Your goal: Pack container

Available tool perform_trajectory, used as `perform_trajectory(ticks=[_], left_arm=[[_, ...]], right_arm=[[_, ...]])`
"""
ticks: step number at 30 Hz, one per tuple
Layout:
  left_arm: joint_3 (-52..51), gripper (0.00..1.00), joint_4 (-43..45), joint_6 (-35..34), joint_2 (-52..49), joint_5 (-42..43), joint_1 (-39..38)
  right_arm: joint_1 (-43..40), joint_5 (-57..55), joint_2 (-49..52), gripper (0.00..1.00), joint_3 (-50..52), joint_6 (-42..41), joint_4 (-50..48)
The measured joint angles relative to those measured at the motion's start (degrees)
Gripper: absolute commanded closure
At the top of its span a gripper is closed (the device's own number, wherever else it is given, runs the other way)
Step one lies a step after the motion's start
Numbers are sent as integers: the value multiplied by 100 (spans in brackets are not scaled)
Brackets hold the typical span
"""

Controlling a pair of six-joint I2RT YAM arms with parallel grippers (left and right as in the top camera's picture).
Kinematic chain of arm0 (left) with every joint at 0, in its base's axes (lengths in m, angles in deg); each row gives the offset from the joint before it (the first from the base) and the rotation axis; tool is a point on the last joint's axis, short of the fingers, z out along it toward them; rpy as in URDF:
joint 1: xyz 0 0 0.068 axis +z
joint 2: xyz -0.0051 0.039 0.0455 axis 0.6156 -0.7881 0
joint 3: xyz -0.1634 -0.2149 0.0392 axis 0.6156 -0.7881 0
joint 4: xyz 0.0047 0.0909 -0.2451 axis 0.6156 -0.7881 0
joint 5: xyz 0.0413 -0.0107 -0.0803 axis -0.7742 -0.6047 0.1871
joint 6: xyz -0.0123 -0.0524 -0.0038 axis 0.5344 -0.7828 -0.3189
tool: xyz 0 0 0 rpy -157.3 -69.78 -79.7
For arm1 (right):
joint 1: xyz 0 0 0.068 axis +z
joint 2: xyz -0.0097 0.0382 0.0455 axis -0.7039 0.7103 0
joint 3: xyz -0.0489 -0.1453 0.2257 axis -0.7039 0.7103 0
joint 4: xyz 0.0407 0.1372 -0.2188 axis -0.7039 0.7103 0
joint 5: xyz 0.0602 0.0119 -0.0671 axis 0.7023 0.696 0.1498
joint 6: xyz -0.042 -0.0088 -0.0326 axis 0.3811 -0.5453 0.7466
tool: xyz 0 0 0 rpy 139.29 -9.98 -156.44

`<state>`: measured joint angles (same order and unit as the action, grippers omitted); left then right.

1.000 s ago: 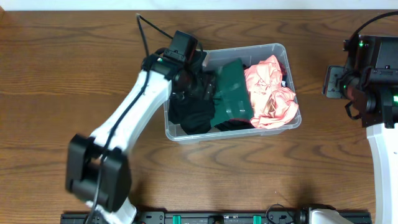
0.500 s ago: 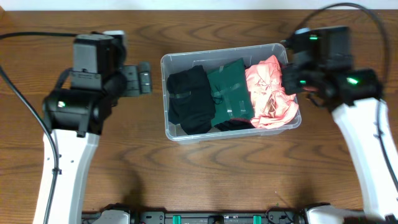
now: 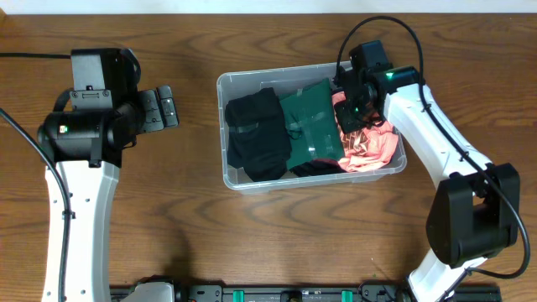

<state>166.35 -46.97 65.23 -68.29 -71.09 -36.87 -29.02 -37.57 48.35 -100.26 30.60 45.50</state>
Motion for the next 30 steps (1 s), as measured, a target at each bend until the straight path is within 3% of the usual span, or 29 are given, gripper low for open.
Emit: perform_trajectory(ticks=[3, 6, 9, 10, 15, 23, 30], left_arm=[[0, 2, 0, 0, 0, 0, 0], [0, 2, -2, 0, 0, 2, 0], [0, 2, 0, 0, 0, 0, 0], [0, 2, -2, 0, 0, 0, 0], [0, 2, 20, 0, 0, 0, 0], [-33, 2, -68, 50, 186, 11, 0], [-868, 2, 219, 216, 2063, 125, 0]], right_arm=[[0, -46, -109, 87, -153, -46, 39], [0, -212, -470, 42, -448, -83, 4], [-33, -520, -1150, 14, -693, -79, -238], [-61, -616, -1390, 1, -763, -101, -306], [-476, -949, -2262, 1, -1010, -76, -343], [-901, -1071, -2310, 1, -772, -487, 245], [-981, -1056, -4061, 1, 737, -706, -330]])
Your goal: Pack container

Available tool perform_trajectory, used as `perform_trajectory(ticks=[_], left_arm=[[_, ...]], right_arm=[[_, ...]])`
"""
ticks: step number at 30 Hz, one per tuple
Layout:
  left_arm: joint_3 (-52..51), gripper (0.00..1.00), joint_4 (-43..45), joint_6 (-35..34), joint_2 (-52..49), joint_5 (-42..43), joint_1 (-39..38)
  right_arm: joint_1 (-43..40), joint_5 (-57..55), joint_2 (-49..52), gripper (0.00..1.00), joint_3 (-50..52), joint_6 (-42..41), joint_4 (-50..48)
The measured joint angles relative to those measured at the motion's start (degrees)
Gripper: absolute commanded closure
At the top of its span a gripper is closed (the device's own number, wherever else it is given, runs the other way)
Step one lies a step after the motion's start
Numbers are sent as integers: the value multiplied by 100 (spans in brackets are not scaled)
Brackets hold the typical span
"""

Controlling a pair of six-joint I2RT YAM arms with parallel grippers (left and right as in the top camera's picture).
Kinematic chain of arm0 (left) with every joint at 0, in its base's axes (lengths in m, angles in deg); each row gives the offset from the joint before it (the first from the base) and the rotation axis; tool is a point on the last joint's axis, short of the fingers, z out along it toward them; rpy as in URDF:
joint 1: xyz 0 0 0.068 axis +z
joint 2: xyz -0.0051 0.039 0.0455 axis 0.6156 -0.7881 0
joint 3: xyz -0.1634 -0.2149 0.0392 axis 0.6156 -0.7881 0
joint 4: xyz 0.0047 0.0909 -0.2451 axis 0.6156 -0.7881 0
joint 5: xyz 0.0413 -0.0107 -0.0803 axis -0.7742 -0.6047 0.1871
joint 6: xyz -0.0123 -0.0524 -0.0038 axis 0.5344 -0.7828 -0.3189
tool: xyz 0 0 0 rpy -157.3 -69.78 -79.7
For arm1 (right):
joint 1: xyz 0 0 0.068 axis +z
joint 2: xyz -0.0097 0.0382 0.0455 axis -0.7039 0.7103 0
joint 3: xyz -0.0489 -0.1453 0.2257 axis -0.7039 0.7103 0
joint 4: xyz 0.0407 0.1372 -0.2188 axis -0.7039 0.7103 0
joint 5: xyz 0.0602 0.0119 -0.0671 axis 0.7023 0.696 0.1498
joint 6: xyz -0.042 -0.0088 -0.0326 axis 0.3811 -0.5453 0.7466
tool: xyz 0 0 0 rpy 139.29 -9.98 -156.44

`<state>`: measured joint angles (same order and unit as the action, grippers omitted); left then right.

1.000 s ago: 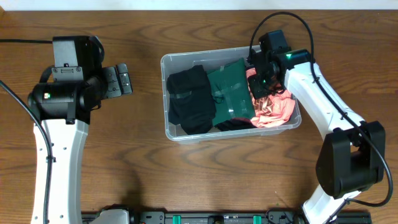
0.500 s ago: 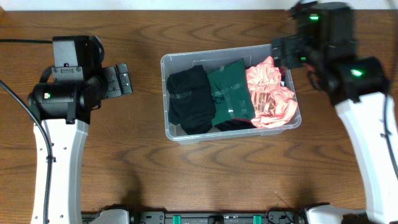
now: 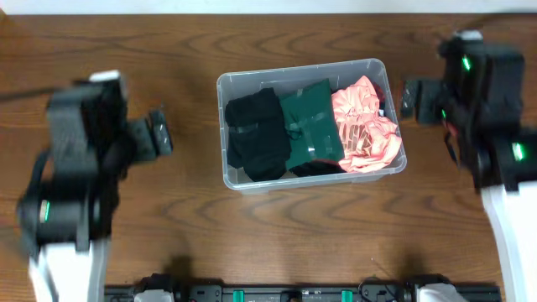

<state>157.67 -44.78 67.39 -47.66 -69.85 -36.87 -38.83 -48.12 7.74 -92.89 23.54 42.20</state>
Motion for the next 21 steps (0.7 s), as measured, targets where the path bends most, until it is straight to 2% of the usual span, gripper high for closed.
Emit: perform_trajectory(ticks=[6, 10, 15, 21], left_arm=[[-1495, 2, 245, 37, 2256, 151, 0], [-2277, 2, 402, 39, 3088, 170, 0], [-2503, 2, -278, 39, 3449, 181, 0], [-2507, 2, -1012, 39, 3473, 181, 0]], right_arm=[[0, -90, -2275, 1, 2166, -111, -822], [0, -199, -3390, 1, 3042, -131, -804], [0, -251, -4044, 1, 3414, -136, -44], [0, -273, -4105, 1, 3488, -136, 1331]])
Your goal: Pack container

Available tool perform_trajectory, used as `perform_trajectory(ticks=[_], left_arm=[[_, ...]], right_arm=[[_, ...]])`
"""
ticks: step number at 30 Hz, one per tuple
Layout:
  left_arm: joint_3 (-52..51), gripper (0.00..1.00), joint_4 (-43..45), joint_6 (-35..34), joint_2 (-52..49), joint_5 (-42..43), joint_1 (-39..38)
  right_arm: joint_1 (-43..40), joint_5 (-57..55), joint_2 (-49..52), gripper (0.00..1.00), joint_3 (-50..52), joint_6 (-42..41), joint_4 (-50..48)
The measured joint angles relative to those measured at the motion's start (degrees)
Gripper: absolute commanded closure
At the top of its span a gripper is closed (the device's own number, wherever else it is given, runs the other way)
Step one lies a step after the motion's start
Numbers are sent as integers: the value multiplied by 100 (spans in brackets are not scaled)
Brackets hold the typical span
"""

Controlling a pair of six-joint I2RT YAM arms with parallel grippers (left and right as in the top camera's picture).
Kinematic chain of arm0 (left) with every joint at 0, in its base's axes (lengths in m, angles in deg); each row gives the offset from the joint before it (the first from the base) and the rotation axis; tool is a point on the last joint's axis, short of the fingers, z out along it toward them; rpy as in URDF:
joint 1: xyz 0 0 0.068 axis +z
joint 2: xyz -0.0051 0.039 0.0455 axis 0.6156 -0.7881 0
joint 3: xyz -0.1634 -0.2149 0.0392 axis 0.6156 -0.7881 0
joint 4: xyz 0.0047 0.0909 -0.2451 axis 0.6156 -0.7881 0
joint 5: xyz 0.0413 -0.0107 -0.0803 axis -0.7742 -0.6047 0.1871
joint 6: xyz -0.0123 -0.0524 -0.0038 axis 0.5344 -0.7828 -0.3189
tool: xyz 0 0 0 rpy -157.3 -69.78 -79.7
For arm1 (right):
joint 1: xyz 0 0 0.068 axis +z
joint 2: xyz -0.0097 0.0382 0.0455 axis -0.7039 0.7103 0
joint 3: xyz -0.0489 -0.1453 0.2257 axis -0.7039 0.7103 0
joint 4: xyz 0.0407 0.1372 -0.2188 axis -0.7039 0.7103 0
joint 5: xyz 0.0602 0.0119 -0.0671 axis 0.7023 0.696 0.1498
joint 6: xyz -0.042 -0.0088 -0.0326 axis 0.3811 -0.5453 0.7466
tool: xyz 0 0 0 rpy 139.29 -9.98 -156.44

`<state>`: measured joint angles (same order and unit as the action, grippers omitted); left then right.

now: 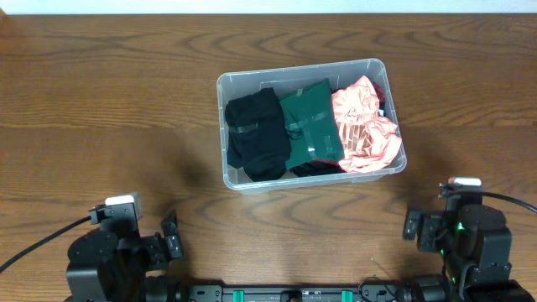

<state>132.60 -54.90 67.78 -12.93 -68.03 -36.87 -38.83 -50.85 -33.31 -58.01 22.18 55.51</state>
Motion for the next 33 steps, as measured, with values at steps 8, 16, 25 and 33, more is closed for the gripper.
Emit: perform_trajectory(ticks=[8, 16, 25, 33], left_arm=[[0, 2, -170, 0, 0, 0, 0], [0, 2, -170, 0, 0, 0, 0], [0, 2, -179, 0, 2, 2, 0], [-2, 2, -188, 0, 0, 2, 0]], right_arm=[[0, -2, 0, 1, 22, 0, 214], [0, 243, -131, 1, 24, 0, 177], [0, 393, -1856, 1, 966, 146, -1729], [-17, 393, -2463, 1, 3003, 291, -4929]])
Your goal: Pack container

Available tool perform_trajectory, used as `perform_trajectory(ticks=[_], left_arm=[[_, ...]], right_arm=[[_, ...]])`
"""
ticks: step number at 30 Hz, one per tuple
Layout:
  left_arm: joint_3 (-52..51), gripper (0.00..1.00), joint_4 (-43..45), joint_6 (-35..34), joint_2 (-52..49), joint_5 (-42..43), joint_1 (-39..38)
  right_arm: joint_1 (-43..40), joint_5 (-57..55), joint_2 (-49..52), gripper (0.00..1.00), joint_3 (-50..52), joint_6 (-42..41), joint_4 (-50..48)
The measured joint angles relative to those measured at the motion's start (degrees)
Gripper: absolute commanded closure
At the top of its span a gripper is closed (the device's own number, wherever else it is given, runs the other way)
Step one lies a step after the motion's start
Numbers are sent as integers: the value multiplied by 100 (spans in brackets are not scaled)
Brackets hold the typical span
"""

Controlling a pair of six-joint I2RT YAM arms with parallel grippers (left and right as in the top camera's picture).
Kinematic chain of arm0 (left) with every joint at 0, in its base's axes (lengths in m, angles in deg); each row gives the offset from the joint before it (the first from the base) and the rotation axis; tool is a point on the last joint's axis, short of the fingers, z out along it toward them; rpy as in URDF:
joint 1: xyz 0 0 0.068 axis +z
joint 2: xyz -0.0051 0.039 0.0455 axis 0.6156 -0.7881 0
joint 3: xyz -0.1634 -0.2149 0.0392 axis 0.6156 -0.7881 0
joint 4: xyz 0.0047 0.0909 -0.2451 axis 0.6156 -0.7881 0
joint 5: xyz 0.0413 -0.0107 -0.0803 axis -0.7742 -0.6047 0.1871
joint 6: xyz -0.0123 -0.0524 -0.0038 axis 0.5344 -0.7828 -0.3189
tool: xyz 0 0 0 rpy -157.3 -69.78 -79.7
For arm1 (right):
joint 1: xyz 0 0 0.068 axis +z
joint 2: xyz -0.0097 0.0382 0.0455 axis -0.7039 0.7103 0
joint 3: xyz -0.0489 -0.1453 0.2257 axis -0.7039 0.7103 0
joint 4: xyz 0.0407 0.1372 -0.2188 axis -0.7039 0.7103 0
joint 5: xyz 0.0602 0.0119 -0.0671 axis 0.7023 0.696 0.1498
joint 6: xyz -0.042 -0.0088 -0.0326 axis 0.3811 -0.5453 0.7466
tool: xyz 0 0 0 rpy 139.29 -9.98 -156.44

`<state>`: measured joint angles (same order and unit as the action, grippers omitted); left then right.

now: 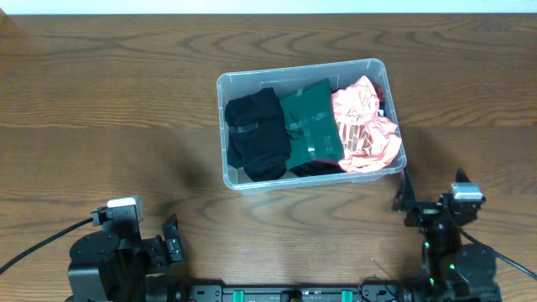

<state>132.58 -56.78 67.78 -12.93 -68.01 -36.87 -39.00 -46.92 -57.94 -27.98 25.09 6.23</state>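
Note:
A clear plastic container (231, 172) stands in the middle of the table. Inside it lie a black garment (256, 134), a dark green garment (309, 122) and a pink garment (365, 130), side by side from left to right. My left gripper (172, 243) is low at the front left edge, far from the container, its fingers together and holding nothing. At the front right, just below the container's right corner, my right gripper (405, 197) points toward the box; its fingers look closed and empty.
The brown wooden table (109, 101) stretches around the container on all sides. A black rail (285, 294) runs along the front edge between the two arm bases. A cable (42, 243) trails from the left arm.
The right arm has turned, so its gripper now points up toward the container's front right corner. The left arm has hardly moved. The clothes lie as before.
At first my right gripper was down in the container on the pink garment while the left arm hovered left of the box. Then both arms were clear of the container. After that both were folded back at the front edge, where they remain.

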Motion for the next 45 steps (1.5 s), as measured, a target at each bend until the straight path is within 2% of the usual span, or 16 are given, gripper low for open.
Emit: perform_trajectory(ticks=[5, 12, 39, 42, 45], left_arm=[[-2, 2, 2, 0, 2, 0, 0], [-2, 2, -2, 0, 0, 0, 0], [-15, 2, 28, 0, 79, -4, -11], [-310, 2, 367, 2, 431, -7, -11], [-1117, 2, 1172, 2, 994, -26, -11]], right_arm=[[0, -7, -17, 1, 973, 131, -1451], [0, 0, -11, 1, 1237, 203, -1032], [0, 2, -7, 1, 1237, 221, -1027], [0, 0, -7, 1, 1237, 221, -1029], [0, 7, -7, 1, 1237, 223, -1023]])
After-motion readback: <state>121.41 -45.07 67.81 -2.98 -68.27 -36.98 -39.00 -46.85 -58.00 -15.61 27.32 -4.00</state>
